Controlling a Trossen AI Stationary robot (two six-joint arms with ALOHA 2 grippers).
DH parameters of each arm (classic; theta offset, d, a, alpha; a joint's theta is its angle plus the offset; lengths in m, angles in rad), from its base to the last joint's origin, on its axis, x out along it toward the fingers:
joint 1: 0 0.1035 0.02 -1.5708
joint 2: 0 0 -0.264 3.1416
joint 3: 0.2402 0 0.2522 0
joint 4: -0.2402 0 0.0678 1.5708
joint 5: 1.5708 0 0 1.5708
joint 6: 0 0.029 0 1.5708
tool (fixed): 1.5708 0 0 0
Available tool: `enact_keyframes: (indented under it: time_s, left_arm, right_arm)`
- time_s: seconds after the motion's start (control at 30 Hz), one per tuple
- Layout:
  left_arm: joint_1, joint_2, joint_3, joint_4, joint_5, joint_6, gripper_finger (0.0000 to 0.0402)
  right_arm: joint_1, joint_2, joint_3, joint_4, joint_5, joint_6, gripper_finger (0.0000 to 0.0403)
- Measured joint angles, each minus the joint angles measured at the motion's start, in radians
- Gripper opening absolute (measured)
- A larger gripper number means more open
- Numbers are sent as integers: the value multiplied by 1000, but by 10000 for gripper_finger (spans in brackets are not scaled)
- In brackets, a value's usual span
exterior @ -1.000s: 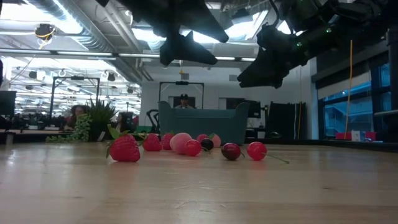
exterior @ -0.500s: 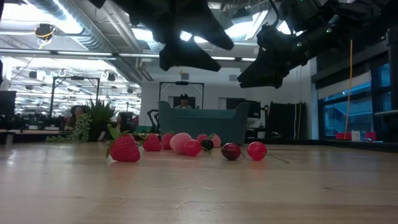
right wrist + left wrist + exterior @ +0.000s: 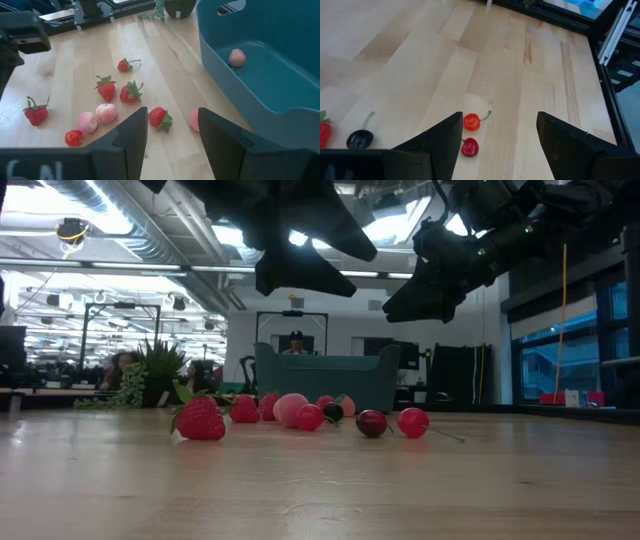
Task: Pick and placing Produce into tupperware
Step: Put the cherry into the blue bin
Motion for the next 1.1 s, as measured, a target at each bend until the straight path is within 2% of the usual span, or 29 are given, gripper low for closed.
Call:
enact_keyframes:
  time_s: [0.3,0.5,0.73,1.1]
  left_arm:
    - [-22,0,0,0,-30,2,245]
    - [-23,1,0,0,-31,2,245]
    - [-23,57,-1,18,-25,4,245]
    - [-28,59,-1,30,-25,21,245]
  right_arm:
    - [0,0,0,-54,0,-1,177]
    - [0,0,0,-44,0,-1,177]
    - [0,0,0,-36,0,1,177]
    - [0,0,0,-37,0,2,177]
